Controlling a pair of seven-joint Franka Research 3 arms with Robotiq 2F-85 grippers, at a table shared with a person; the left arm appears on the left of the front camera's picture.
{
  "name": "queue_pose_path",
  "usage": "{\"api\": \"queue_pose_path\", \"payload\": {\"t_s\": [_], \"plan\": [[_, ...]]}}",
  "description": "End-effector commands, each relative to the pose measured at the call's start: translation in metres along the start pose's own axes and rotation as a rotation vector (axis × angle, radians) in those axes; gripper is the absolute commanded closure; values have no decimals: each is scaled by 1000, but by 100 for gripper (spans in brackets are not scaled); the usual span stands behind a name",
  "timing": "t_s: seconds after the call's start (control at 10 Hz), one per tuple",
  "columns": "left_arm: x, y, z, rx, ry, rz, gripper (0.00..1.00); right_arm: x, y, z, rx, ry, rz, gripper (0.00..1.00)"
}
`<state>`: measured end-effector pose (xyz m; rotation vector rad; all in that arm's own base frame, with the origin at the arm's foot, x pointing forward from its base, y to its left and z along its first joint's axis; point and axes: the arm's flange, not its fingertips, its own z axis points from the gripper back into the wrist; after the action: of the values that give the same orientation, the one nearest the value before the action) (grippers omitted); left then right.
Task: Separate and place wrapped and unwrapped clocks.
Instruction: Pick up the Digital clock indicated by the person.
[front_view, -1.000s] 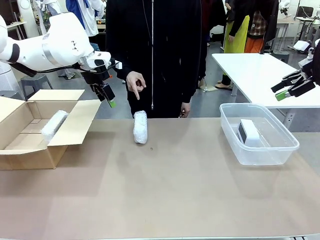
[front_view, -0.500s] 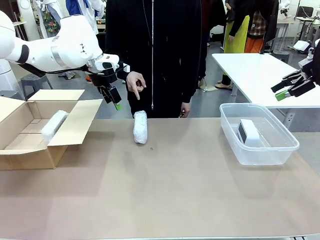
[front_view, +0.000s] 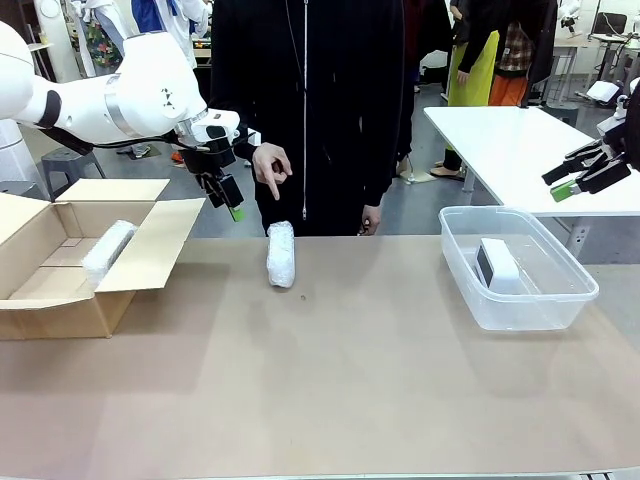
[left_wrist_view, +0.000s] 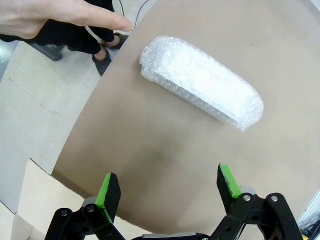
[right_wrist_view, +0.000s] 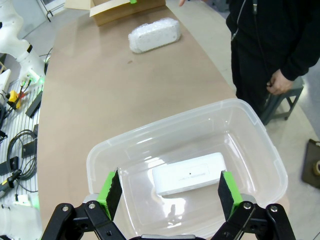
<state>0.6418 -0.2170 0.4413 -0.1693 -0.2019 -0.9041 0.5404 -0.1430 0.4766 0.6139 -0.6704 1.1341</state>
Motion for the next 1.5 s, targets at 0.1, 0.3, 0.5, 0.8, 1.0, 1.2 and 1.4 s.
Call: {"api": "queue_pose_path", "payload": {"t_s": [0.1, 0.3, 0.5, 0.8, 1.0, 1.2, 1.4], "plan": [[-1, -1, 2, 4, -3, -2, 0, 1, 1, -2, -10, 5, -7, 0], [-1, -1, 2, 4, -3, -2, 0, 1, 1, -2, -10, 5, -7, 0], [-1, -1, 2, 4, -3, -2, 0, 1, 1, -2, -10, 5, -7, 0], [-1, -1, 2, 4, -3, -2, 0, 1, 1, -2, -10, 5, -7, 0], [-3, 4, -4, -1, -13, 42, 0, 1, 1, -2, -10, 5, -7, 0], [8, 0, -5, -40, -13, 142, 0, 1, 1, -2, -10, 5, -7, 0], [28, -17, -1, -24, 9, 255, 0, 1, 1, -2, -10, 5, -7, 0]]}}
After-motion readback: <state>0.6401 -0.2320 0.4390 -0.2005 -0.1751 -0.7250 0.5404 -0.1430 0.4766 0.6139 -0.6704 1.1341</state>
